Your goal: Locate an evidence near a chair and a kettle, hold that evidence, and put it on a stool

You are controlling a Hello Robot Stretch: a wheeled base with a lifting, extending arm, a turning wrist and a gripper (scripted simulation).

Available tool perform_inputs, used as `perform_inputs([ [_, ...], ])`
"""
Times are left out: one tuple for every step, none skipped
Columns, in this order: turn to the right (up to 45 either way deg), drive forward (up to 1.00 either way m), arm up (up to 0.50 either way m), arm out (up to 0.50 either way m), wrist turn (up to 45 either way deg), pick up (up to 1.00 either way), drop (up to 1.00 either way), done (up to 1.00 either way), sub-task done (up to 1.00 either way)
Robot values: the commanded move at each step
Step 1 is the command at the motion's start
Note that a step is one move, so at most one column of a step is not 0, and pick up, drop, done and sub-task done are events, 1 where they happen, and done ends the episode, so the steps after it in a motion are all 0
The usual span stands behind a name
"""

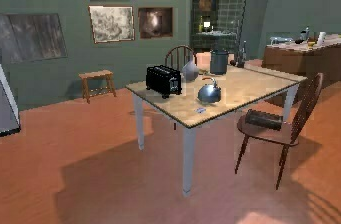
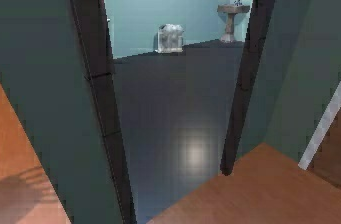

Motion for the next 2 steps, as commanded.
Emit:
perform_inputs([
  [18.0, 0.00, 0.00, 0.00, 0.0, 0.00, 0.00, 0.00, 0.00],
  [0.0, 0.60, 0.00, 0.00, 0.0, 0.00, 0.00, 0.00, 0.00],
])
